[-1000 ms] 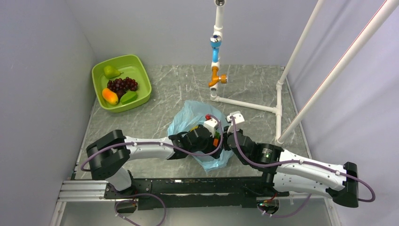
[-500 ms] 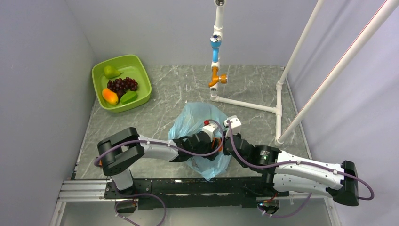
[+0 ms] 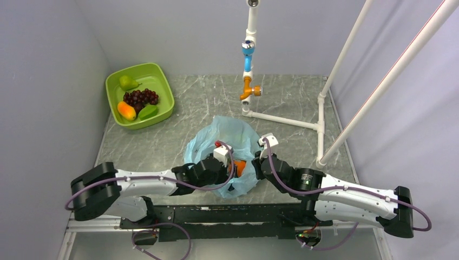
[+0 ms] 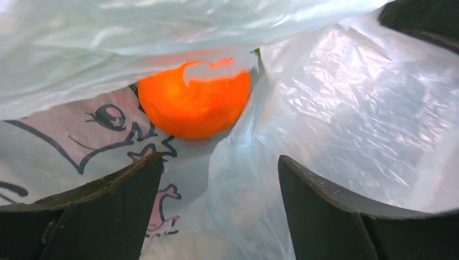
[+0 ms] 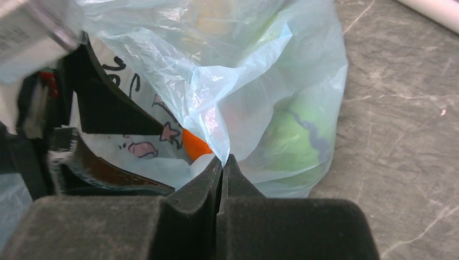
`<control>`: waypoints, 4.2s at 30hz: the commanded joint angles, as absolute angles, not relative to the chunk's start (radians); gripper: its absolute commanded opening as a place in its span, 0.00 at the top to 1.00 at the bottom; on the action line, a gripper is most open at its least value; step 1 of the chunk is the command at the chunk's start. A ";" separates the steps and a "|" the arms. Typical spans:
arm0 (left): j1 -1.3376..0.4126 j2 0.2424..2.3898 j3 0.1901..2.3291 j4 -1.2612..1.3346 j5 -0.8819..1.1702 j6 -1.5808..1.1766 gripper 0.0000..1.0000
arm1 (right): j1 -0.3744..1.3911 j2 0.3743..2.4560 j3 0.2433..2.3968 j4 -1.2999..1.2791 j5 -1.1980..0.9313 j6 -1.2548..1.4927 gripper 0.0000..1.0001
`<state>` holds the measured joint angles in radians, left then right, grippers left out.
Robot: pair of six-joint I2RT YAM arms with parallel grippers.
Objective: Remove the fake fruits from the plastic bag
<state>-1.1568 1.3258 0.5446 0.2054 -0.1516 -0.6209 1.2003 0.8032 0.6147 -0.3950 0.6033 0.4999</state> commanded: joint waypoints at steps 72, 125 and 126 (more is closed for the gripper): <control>-1.095 0.471 0.764 -0.702 -0.413 -0.683 0.51 | 1.205 0.825 0.575 -0.266 0.542 0.500 1.00; 0.328 1.709 1.363 -0.263 0.604 -0.372 0.04 | 1.206 0.981 0.729 -0.279 0.445 0.495 1.00; 0.327 1.692 1.357 -0.265 0.599 -0.368 0.05 | 1.205 0.977 0.729 -0.282 0.443 0.497 1.00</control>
<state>0.3294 1.7775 1.3613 -0.2916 0.6056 -0.3866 1.2003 0.9829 0.6792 -0.2924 0.4610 0.4824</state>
